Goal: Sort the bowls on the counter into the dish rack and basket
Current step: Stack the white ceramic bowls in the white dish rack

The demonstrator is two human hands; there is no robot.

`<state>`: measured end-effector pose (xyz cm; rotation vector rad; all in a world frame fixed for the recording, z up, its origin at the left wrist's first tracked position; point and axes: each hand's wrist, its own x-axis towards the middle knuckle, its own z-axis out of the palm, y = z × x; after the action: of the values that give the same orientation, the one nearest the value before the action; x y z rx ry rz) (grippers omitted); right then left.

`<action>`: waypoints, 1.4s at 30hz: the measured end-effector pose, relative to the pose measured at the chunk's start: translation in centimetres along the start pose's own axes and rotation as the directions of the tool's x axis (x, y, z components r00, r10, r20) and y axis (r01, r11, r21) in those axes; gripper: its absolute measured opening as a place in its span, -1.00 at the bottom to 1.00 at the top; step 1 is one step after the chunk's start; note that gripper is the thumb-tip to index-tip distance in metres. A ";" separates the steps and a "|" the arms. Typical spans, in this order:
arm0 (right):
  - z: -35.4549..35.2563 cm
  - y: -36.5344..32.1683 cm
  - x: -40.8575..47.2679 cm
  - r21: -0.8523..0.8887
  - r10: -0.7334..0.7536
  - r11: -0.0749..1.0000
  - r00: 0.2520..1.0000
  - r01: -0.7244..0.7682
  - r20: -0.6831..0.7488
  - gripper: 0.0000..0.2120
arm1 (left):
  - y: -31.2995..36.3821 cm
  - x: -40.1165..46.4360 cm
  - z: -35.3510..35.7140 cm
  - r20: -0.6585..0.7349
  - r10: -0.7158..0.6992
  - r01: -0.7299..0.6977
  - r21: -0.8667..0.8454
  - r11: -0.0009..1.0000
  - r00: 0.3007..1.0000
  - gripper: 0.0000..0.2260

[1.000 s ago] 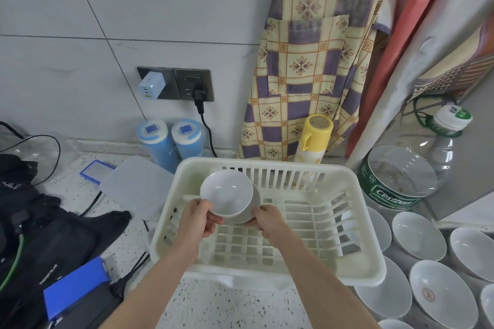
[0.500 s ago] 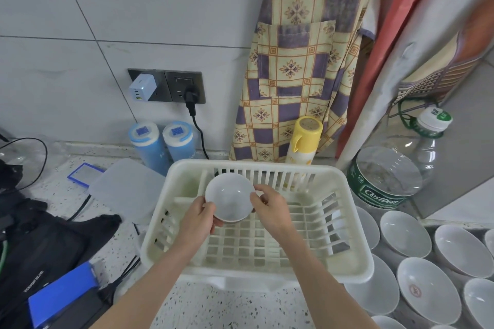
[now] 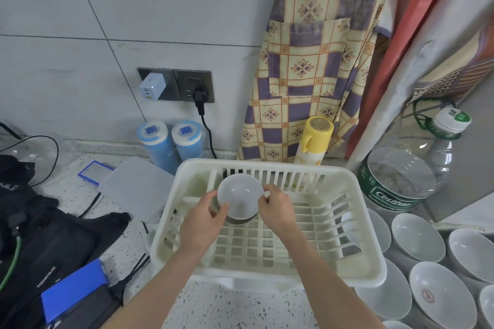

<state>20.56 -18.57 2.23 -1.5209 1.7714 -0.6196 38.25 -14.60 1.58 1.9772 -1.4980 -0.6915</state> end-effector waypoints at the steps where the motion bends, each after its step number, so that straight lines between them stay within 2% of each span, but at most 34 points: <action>1: 0.1 0.0 0.1 -0.005 0.005 1.000 1.000 -0.005 0.005 -0.69 | 0.0 -0.1 0.0 0.011 0.004 -0.005 0.026 1.000 1.000 -0.57; 7: 0.7 0.2 0.1 -0.007 0.045 0.999 0.998 -0.045 0.040 -0.68 | 0.3 -0.3 0.0 0.033 0.035 -0.040 0.149 0.988 0.999 -0.61; 12: 1.0 0.6 0.1 -0.002 0.072 0.997 0.996 -0.072 0.055 -0.67 | 0.1 -0.4 0.1 0.105 0.031 -0.050 0.194 0.980 0.994 -0.57; 20: 1.3 0.8 -0.4 0.003 0.104 0.995 0.994 -0.104 0.041 -0.65 | 0.1 -0.2 0.3 0.118 0.009 -0.043 0.283 0.958 0.993 -0.56; 24: 0.2 0.4 -1.8 -0.011 0.120 0.993 0.992 -0.120 0.036 -0.51 | 0.7 -0.6 -0.6 0.058 0.042 -0.051 0.170 0.984 0.997 -0.59; 26: -0.9 0.2 -3.6 0.072 0.103 0.992 0.995 -0.103 0.004 -0.55 | 1.1 -1.4 -1.3 -0.005 0.086 -0.086 0.084 0.993 0.996 -0.68; 28: -2.1 -0.1 -6.0 0.146 0.070 0.987 0.997 -0.066 -0.022 -0.58 | 1.6 -2.8 -1.9 -0.041 0.140 -0.143 -0.092 0.985 0.989 -0.78; 31: -3.6 0.3 -10.2 0.285 0.042 0.958 0.996 -0.019 -0.073 -0.61 | 2.4 -6.1 -2.4 -0.048 0.204 -0.206 -0.402 0.892 0.978 -0.87; 34: -4.4 1.3 -14.4 0.392 0.047 0.920 0.988 0.014 -0.146 -0.65 | 2.8 -10.2 -2.4 -0.040 0.300 -0.272 -0.548 0.791 0.953 -0.86; 37: -4.7 3.2 -18.3 0.470 0.081 0.882 0.970 0.037 -0.229 -0.69 | 2.6 -14.2 -1.3 0.072 0.310 -0.200 -0.621 0.758 0.948 -0.84; 42: -5.2 7.4 -22.9 0.566 0.253 0.822 0.927 -0.055 -0.276 -0.72 | 1.5 -20.0 2.4 0.352 0.229 0.028 -0.593 0.805 0.907 -0.86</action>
<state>13.05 4.77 4.67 -0.8926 1.7283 -1.2470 30.69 4.13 2.28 1.3084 -1.3675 -1.4000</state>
